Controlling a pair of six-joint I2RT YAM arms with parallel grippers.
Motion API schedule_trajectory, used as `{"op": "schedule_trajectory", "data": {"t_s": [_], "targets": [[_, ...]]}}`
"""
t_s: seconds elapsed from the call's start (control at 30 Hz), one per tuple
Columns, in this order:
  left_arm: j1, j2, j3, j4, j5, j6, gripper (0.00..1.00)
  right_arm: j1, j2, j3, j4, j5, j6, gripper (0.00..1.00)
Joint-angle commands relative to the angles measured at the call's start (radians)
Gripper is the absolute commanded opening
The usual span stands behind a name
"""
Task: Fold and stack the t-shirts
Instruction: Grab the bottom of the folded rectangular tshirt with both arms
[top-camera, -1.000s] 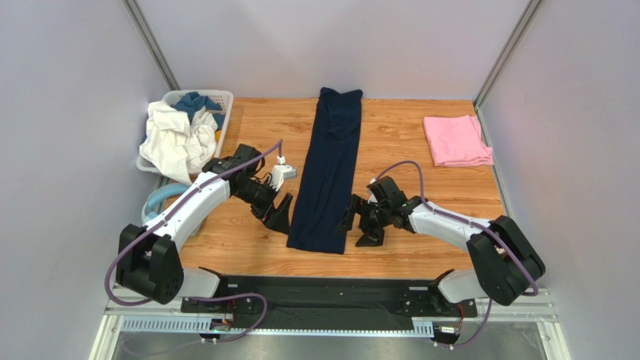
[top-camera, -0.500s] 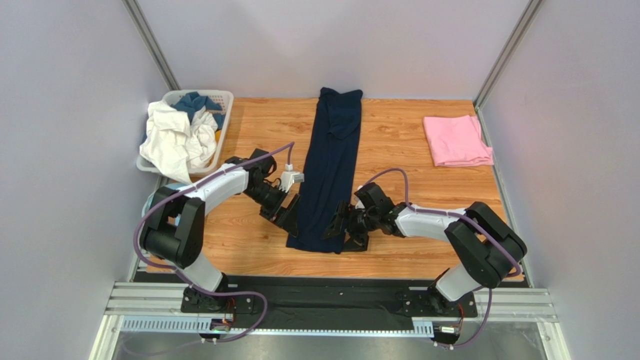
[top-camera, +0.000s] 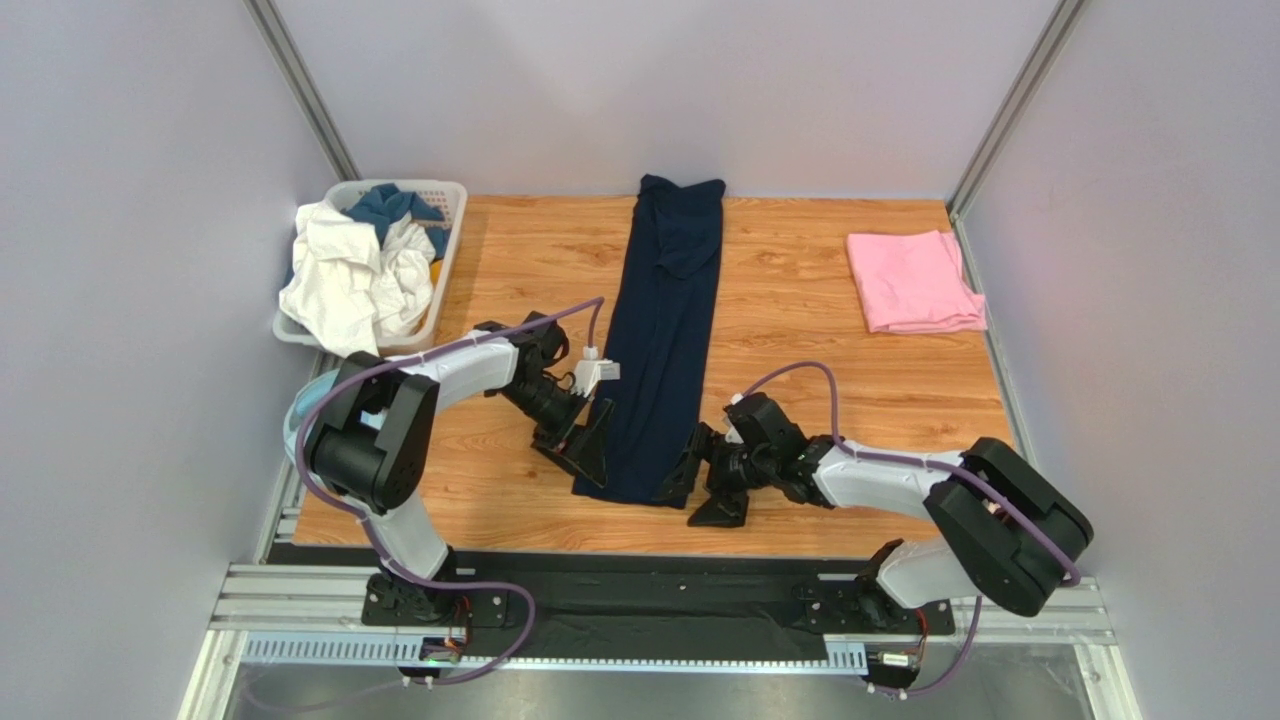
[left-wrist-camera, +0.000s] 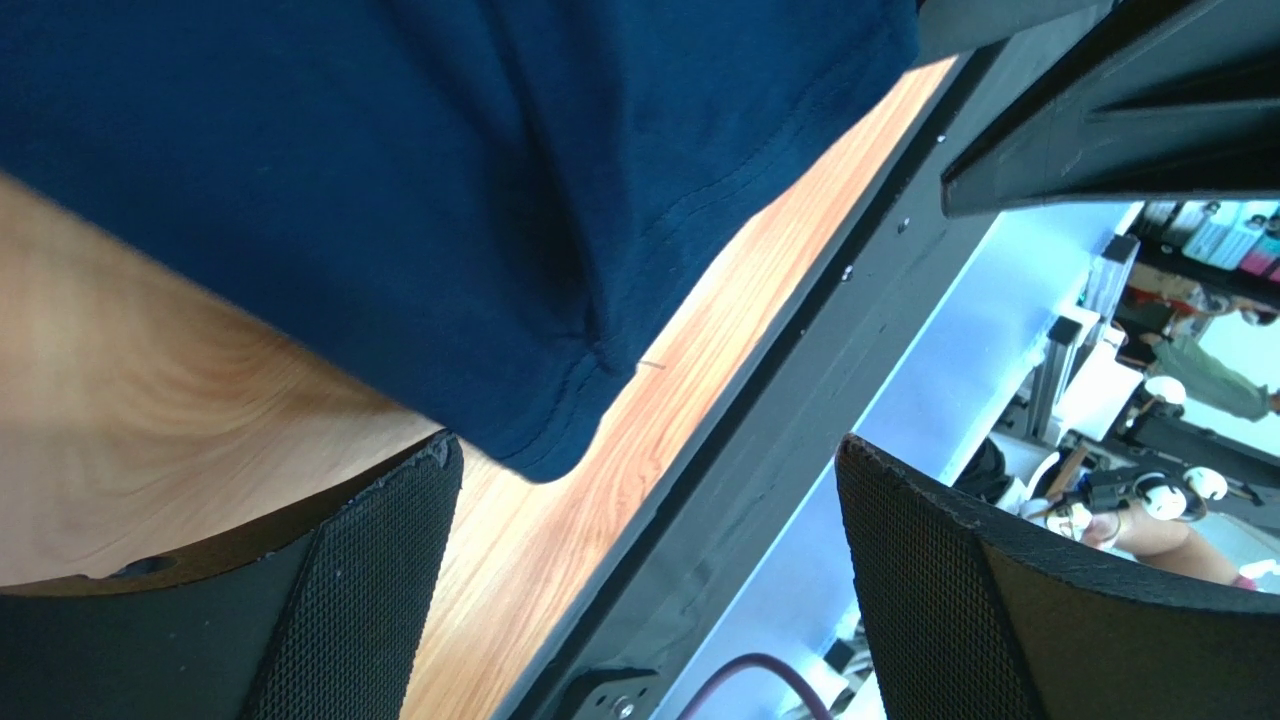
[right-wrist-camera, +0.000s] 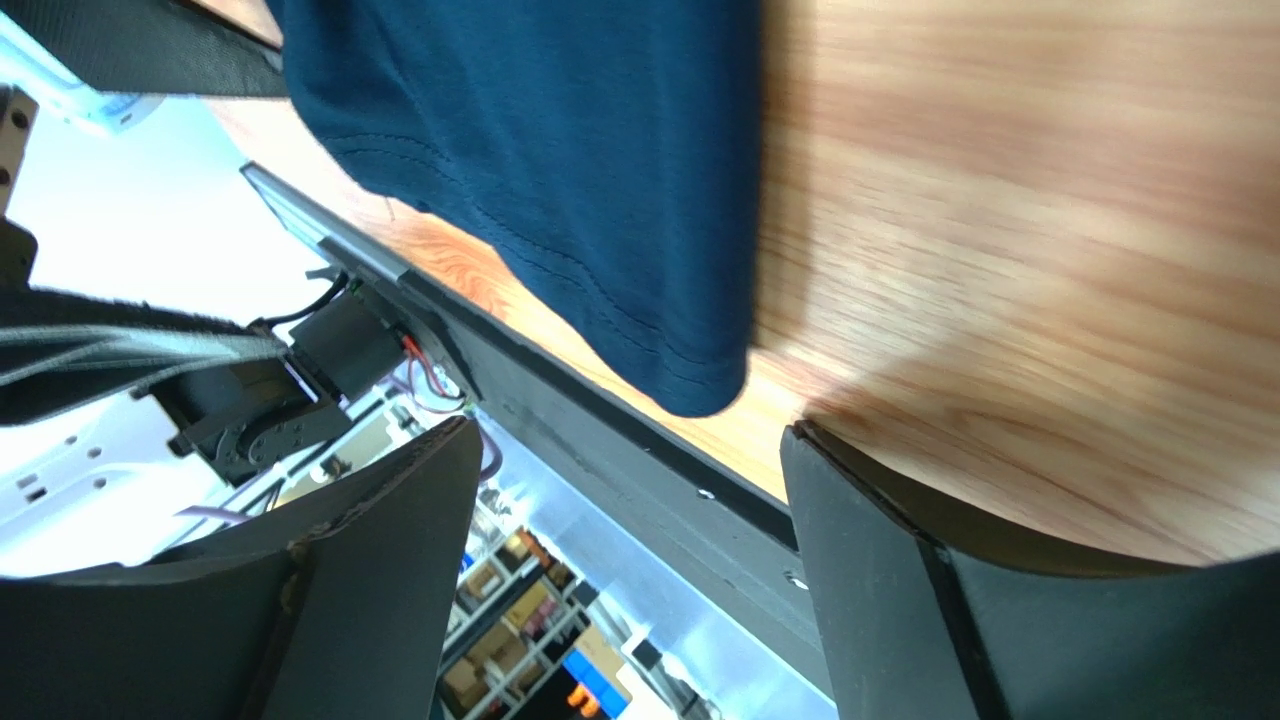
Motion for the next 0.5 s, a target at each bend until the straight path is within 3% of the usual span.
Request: {"op": "schedule_trajectory", "data": {"t_s": [0.0, 0.47], "targets": [[-0.028, 0.015, -0.007, 0.025, 0.027, -0.030, 1.00, 0.005, -0.023, -0.016, -0.038, 0.083, 0.000, 0.79], [-0.029, 0.019, -0.036, 0.059, 0.001, -0.078, 1.00, -0.035, 0.127, 0.010, 0.038, 0.060, -0.023, 0.73]]}}
